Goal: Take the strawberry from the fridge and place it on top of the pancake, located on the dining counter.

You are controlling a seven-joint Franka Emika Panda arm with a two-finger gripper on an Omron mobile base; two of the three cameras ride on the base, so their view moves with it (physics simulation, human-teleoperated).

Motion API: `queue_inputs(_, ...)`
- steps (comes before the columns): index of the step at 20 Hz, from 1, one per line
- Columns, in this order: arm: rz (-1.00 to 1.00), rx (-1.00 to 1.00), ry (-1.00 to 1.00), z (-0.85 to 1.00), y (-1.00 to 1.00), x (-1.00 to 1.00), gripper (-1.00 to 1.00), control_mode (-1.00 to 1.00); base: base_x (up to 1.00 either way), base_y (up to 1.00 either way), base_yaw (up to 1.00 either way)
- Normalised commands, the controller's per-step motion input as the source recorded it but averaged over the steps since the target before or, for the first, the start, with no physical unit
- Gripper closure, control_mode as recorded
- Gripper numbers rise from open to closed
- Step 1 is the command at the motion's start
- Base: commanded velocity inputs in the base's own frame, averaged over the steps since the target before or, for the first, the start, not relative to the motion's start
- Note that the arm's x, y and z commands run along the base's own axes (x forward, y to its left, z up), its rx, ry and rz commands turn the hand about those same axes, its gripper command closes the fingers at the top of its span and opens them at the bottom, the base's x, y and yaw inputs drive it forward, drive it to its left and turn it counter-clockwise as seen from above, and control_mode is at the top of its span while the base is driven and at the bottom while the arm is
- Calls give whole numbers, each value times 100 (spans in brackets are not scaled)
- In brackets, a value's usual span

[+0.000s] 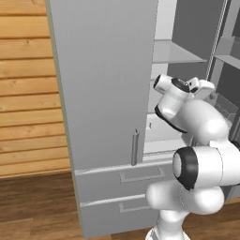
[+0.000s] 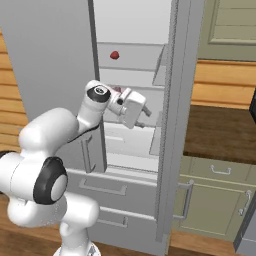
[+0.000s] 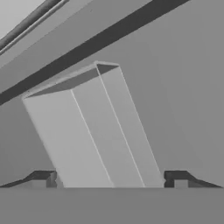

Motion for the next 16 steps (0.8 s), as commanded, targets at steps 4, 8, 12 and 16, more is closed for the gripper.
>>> queue_inputs(4, -1, -2, -14, 0, 81, -3, -100, -100, 0, 0, 0)
queue_inputs(8, -8, 7, -22, 0, 96, 0, -100, -100, 0, 0, 0)
queue_inputs(12, -5, 20, -21, -3, 86, -1, -100, -100, 0, 0, 0)
queue_inputs(16, 0, 24, -23, -13, 88, 0, -100, -100, 0, 0, 0)
